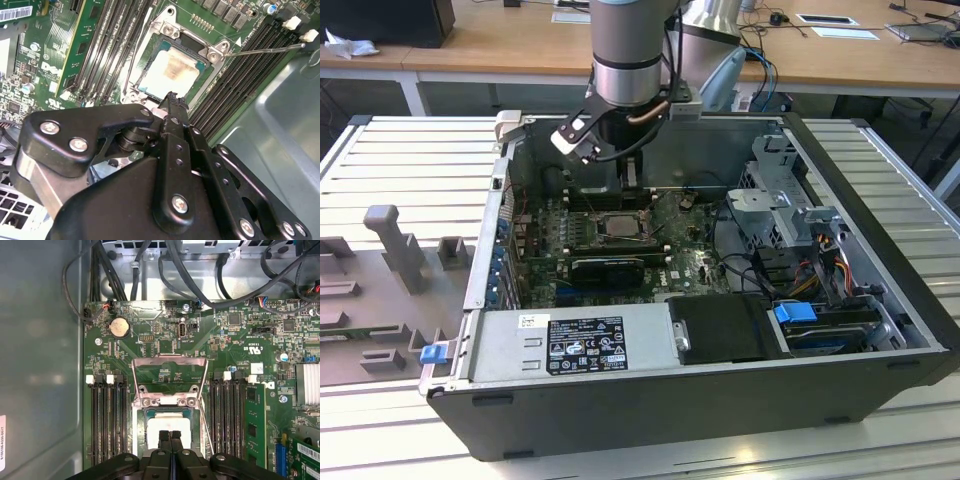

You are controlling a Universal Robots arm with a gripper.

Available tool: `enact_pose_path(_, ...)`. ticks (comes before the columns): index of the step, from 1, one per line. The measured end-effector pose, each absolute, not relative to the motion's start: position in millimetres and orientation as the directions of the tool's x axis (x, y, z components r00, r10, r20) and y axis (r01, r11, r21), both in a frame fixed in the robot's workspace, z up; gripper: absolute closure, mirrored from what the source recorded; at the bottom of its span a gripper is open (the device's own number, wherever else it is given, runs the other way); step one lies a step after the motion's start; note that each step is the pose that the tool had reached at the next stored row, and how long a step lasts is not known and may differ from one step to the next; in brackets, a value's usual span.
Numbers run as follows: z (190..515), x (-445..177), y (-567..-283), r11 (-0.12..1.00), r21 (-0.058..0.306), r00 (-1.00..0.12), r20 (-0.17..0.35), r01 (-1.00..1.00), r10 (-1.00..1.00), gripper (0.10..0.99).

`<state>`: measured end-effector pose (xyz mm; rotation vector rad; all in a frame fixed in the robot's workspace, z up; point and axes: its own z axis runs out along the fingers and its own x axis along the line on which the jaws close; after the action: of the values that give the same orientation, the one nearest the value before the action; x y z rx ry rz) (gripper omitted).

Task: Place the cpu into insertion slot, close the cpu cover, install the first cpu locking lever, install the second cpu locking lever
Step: 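Close the cpu cover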

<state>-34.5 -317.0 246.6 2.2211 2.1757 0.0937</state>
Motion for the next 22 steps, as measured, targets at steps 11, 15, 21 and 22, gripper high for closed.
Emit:
enact_pose_path(11,255,-32,-317,-0.021,0.064,0.02,0.021,0.998,1.0,0.98)
enact_pose_path(15,261,-29,-317,-0.021,0.064,0.02,0.021,0.998,1.0,0.98)
enact_pose_path(21,263,-20,-317,-0.021,0.063,0.02,0.021,0.998,1.0,0.98)
enact_pose_path(22,263,-19,-317,-0.021,0.063,0.02,0.021,0.998,1.0,0.98)
